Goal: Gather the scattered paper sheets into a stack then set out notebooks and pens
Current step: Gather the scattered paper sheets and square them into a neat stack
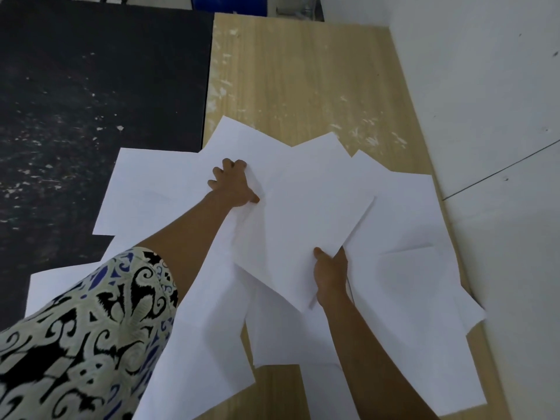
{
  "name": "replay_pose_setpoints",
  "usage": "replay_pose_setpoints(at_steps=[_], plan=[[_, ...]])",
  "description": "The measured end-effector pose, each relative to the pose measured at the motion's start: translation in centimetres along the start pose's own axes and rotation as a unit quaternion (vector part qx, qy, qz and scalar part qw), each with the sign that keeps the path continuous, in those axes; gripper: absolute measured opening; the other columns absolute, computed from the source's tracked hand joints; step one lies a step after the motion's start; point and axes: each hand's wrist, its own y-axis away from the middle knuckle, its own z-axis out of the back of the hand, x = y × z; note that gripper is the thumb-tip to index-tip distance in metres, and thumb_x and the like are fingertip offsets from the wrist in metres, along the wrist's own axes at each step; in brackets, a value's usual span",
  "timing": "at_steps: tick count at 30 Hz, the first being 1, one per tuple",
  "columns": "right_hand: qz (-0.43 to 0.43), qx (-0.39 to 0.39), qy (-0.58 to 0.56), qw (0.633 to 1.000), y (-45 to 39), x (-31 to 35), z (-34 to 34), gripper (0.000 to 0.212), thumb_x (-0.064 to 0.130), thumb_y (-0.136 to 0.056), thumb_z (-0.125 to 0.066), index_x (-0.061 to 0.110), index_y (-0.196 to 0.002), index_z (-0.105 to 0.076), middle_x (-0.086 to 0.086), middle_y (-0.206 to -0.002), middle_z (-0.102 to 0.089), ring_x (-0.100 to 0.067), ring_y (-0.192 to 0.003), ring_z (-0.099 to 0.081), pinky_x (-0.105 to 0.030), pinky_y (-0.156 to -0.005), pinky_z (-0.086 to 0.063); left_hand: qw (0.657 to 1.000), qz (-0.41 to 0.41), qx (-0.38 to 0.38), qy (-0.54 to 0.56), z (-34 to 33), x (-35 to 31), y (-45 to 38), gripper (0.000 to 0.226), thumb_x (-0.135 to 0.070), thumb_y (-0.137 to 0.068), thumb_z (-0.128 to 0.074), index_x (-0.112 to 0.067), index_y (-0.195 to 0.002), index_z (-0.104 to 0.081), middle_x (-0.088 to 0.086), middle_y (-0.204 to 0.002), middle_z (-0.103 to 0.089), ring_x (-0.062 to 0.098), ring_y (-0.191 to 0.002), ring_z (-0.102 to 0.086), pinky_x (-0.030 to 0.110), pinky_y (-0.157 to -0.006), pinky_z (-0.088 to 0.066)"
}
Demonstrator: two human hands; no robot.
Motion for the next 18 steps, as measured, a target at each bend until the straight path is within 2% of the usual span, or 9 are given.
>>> replay_pose_setpoints(at_steps=[2,5,10,12,15,18], plan=[[0.007,-0.002,0.006,1.0,0.0,-0.2,-0.1,0.036,0.006,-0.091,-0.057,0.017,-0.126,-0.057,0.003,-0.112,-0.064,-0.02,-0.106,-0.059,-0.032,-0.095,-0.044,1.0,-0.004,-0.019,0.005,-0.2,0.0,0.1,0.077,-0.049,-0.076,-0.076,-0.022,-0.137,-0.039,0.006,-0.14,-0.029,0.032,-0.126,-0.031,0.044,-0.097,-0.033],[0.01,-0.003,0.01,1.0,0.2,-0.4,0.0,0.035,0.007,-0.091,-0.057,0.016,-0.125,-0.057,0.002,-0.112,-0.063,-0.02,-0.108,-0.059,-0.032,-0.096,-0.044,0.999,-0.007,-0.036,0.012,-0.6,-0.1,0.4,0.066,-0.049,-0.078,-0.074,-0.02,-0.129,-0.044,0.004,-0.136,-0.033,0.03,-0.121,-0.036,0.041,-0.091,-0.033],[0.025,0.013,0.026,0.999,0.4,-0.5,0.1,0.036,0.007,-0.091,-0.059,0.016,-0.126,-0.057,0.0,-0.117,-0.064,-0.022,-0.112,-0.059,-0.039,-0.104,-0.044,0.996,0.016,-0.037,0.084,-0.6,-0.3,0.4,0.058,-0.045,-0.086,-0.065,-0.019,-0.131,-0.04,0.004,-0.126,-0.055,0.029,-0.116,-0.049,0.04,-0.091,-0.029],[0.025,0.016,0.028,0.999,0.4,-0.5,0.3,0.036,0.008,-0.091,-0.059,0.015,-0.126,-0.057,-0.002,-0.119,-0.064,-0.023,-0.113,-0.059,-0.043,-0.105,-0.044,0.997,0.004,-0.024,0.068,-0.7,-0.4,0.7,0.055,-0.044,-0.092,-0.057,-0.018,-0.138,-0.04,0.005,-0.131,-0.056,0.029,-0.12,-0.05,0.04,-0.096,-0.027],[0.017,0.018,0.009,1.0,0.3,-0.5,0.5,0.035,0.005,-0.091,-0.059,0.012,-0.125,-0.057,-0.004,-0.117,-0.064,-0.026,-0.113,-0.059,-0.045,-0.105,-0.043,0.994,-0.002,-0.026,0.104,-0.7,-0.3,1.9,0.052,-0.041,-0.097,-0.05,-0.015,-0.141,-0.043,0.004,-0.142,-0.048,0.028,-0.129,-0.044,0.039,-0.103,-0.024],[0.021,0.015,-0.014,1.0,0.4,0.0,0.4,0.035,0.0,-0.091,-0.057,0.008,-0.125,-0.057,-0.008,-0.118,-0.064,-0.026,-0.112,-0.059,-0.041,-0.105,-0.044,0.99,0.016,-0.089,0.109,-0.3,0.7,3.0,0.042,-0.037,-0.096,-0.05,-0.014,-0.13,-0.049,0.006,-0.13,-0.056,0.029,-0.118,-0.05,0.038,-0.091,-0.025]])
